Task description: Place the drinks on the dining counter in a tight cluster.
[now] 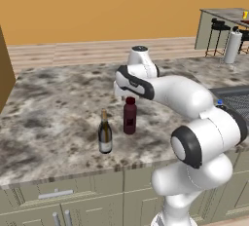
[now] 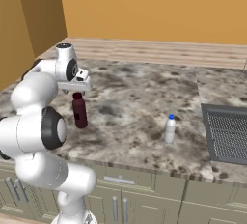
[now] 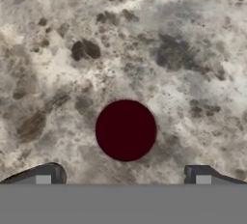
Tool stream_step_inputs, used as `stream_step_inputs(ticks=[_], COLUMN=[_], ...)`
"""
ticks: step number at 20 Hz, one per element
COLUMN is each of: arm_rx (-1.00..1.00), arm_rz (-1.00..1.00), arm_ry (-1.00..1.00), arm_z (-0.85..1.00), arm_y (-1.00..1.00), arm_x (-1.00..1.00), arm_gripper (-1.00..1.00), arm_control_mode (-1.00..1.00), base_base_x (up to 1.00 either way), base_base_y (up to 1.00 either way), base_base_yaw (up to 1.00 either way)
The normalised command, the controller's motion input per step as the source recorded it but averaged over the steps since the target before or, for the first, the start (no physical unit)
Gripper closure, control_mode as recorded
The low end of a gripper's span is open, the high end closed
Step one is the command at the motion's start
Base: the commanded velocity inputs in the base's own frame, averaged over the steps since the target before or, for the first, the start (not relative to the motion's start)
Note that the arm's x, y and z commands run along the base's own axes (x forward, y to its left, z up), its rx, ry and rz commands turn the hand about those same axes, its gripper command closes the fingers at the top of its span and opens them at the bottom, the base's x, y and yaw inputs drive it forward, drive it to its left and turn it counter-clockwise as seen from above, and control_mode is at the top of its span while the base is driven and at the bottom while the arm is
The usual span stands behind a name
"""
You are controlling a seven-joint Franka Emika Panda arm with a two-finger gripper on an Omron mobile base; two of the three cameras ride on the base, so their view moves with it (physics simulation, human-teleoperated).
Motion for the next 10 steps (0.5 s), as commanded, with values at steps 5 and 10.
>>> stream_step_inputs(ticks=[5, 10], arm_rx=[-0.01, 0.0], arm_rz=[0.06, 0.06], arm_ry=[0.0, 0.0], arm_z=[-0.11, -0.07], arm_y=[0.01, 0.0], arm_x=[0.16, 0.14], arm_gripper=[-1.0, -1.0], arm_control_mode=[-1.0, -1.0], base_base_x=[0.0, 0.0], base_base_y=[0.0, 0.0], base_base_yaw=[0.0, 0.0])
